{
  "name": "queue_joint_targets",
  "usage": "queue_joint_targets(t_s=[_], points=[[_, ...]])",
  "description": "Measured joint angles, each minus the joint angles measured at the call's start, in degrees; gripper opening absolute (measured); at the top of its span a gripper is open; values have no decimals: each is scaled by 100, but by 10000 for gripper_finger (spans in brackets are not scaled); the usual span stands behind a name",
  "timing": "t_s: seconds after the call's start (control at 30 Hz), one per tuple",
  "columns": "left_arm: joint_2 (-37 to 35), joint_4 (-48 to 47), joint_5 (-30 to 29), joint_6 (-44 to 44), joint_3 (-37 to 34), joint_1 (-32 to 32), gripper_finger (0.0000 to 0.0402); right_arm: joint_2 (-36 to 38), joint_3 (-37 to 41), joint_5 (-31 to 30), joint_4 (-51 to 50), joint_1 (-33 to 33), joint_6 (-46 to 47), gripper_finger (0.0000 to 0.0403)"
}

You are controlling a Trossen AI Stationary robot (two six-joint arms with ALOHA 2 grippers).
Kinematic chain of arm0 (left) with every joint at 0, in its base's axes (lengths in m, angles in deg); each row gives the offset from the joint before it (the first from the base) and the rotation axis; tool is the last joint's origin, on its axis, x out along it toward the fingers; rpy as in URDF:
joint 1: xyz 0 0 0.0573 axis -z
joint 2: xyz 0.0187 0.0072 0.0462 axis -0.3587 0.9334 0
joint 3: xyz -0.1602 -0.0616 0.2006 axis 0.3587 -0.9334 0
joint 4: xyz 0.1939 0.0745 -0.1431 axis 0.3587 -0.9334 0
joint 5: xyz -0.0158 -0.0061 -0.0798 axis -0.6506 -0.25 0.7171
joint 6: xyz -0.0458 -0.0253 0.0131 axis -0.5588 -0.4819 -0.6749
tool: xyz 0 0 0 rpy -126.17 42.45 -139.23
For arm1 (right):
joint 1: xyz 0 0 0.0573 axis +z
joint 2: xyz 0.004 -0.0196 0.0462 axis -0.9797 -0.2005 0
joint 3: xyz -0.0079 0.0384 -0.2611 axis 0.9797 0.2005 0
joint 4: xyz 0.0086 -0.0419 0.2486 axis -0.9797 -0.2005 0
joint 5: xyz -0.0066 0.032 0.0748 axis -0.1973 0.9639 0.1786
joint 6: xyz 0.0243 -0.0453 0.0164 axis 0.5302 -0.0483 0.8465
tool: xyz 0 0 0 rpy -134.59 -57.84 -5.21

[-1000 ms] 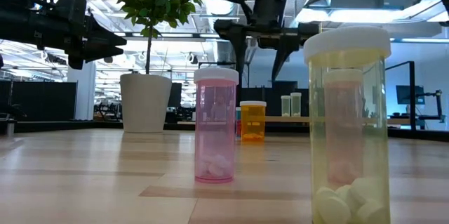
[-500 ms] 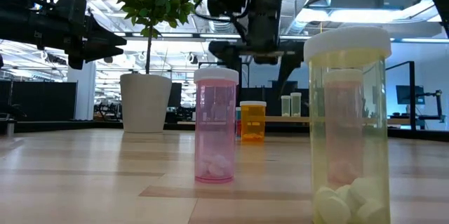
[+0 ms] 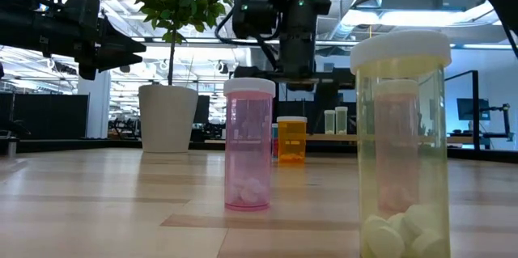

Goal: Pick and place medicine bottles onto shelf by color
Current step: Put the orange pill bottle on the shelf

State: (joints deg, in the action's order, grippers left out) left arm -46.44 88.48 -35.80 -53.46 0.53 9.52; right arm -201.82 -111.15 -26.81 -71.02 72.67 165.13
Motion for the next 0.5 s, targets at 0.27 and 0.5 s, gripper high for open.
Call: queue_joint_targets(t_s=[0.27, 0.5], points=[[0, -2, 0, 0, 0, -1, 181, -6, 4, 44, 60, 0, -36, 265], [0, 0, 0, -1, 0, -1, 181, 1, 2, 52, 44, 4, -43, 214]])
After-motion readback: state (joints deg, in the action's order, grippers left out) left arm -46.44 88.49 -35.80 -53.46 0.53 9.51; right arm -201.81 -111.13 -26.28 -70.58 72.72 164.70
